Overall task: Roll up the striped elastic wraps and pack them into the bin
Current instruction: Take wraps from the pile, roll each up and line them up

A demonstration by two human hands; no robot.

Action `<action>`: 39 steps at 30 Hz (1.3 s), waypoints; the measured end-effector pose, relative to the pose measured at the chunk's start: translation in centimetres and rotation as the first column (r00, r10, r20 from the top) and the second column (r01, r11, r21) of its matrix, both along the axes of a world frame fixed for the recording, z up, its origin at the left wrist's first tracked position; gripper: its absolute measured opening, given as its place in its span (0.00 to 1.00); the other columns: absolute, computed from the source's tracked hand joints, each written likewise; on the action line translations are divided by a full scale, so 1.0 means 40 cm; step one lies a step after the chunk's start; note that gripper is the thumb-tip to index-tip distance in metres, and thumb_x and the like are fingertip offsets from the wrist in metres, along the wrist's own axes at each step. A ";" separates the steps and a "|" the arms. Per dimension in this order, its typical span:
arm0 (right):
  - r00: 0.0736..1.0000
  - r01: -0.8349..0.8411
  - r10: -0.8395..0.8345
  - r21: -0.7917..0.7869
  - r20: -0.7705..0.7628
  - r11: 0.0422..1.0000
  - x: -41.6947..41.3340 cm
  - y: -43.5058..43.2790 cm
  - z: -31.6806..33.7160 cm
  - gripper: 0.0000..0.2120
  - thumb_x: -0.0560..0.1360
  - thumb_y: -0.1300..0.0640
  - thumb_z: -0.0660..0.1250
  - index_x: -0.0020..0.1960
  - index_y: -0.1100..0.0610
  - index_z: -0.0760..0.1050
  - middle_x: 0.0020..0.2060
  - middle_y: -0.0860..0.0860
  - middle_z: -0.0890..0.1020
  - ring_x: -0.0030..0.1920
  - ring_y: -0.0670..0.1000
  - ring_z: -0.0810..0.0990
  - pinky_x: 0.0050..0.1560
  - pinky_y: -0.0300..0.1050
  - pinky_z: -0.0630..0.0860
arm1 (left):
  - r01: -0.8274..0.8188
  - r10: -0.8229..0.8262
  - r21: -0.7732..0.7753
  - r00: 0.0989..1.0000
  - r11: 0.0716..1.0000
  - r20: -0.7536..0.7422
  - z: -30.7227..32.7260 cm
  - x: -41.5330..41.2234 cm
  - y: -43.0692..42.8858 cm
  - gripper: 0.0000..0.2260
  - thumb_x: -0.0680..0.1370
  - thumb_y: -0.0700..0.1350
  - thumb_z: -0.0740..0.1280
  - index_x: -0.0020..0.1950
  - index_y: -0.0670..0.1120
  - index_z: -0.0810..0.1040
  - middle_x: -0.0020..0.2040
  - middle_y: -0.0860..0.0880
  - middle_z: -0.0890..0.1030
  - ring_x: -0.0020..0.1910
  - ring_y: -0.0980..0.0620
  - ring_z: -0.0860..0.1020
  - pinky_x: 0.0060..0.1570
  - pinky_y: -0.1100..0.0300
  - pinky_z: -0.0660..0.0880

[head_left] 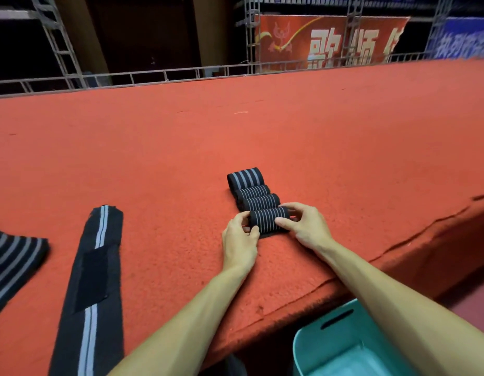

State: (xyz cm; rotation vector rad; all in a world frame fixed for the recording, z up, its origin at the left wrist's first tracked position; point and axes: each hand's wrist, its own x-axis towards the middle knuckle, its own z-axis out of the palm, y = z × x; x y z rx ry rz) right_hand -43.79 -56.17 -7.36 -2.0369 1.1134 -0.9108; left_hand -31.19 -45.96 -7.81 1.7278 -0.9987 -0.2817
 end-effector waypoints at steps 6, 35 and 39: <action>0.981 0.182 -0.184 -0.036 -0.060 0.983 0.014 0.040 0.028 0.23 0.67 0.49 0.77 0.59 0.55 0.77 0.53 0.53 0.80 0.55 0.51 0.78 0.57 0.46 0.72 | 0.152 -0.142 0.147 0.987 0.977 -0.071 0.040 0.032 0.042 0.27 0.75 0.39 0.67 0.73 0.47 0.65 0.67 0.47 0.73 0.63 0.50 0.73 0.67 0.56 0.68; 0.653 -0.747 0.656 -0.178 -0.378 0.641 0.700 0.748 0.139 0.13 0.77 0.50 0.66 0.56 0.57 0.78 0.50 0.51 0.79 0.47 0.46 0.73 0.54 0.43 0.71 | -0.348 0.310 0.037 0.875 0.937 0.373 0.035 0.659 0.967 0.12 0.73 0.40 0.65 0.52 0.54 0.77 0.49 0.56 0.76 0.50 0.57 0.75 0.56 0.55 0.72; 0.665 -0.727 0.626 -0.164 -0.406 0.666 0.803 0.757 0.108 0.30 0.73 0.43 0.69 0.69 0.55 0.67 0.62 0.54 0.70 0.63 0.51 0.68 0.66 0.48 0.67 | -0.453 0.441 0.043 0.882 0.891 0.164 -0.005 0.692 0.946 0.13 0.74 0.37 0.66 0.54 0.51 0.75 0.50 0.50 0.75 0.45 0.61 0.75 0.51 0.61 0.72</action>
